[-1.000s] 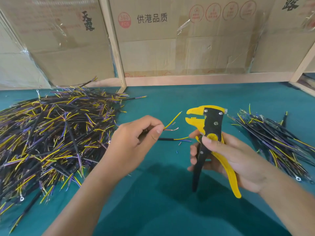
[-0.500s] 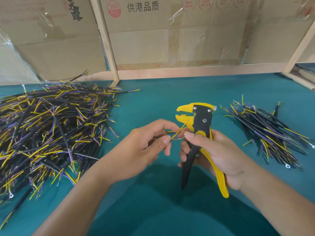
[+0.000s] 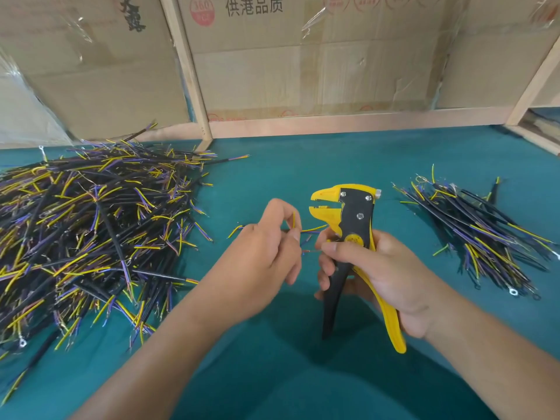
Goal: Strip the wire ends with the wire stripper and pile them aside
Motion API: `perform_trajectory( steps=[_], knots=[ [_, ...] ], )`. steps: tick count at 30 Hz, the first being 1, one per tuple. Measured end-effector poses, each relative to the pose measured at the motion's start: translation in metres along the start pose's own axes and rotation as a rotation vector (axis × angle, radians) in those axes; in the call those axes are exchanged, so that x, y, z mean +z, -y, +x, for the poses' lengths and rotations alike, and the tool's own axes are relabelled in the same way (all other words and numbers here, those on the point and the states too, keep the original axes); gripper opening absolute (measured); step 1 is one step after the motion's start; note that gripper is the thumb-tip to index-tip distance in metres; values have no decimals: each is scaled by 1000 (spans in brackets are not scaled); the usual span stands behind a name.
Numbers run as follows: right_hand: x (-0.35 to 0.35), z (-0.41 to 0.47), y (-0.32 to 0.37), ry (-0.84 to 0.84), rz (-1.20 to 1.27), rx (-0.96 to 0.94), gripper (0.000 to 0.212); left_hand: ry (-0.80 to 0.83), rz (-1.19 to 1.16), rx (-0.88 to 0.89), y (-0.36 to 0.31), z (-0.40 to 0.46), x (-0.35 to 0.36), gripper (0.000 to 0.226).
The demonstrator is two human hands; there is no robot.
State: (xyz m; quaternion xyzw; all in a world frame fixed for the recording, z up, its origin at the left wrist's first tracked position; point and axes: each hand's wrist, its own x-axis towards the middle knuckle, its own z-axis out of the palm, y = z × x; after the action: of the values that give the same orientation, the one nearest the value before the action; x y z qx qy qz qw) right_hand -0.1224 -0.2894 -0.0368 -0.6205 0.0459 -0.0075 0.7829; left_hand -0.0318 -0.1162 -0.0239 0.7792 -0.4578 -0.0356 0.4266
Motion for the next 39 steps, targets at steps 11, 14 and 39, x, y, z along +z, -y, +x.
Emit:
perform_trajectory(
  steps=[11, 14, 39],
  knots=[
    [-9, 0, 4, 172, 282, 126, 33, -173, -228, -59, 6, 4, -8, 27],
    [-10, -1, 5, 222, 293, 85, 45, -121, -227, -2, 7, 4, -14, 26],
    [1, -13, 11, 397, 105, 186, 24, -253, 50, 130, 8, 2, -25, 36]
  ],
)
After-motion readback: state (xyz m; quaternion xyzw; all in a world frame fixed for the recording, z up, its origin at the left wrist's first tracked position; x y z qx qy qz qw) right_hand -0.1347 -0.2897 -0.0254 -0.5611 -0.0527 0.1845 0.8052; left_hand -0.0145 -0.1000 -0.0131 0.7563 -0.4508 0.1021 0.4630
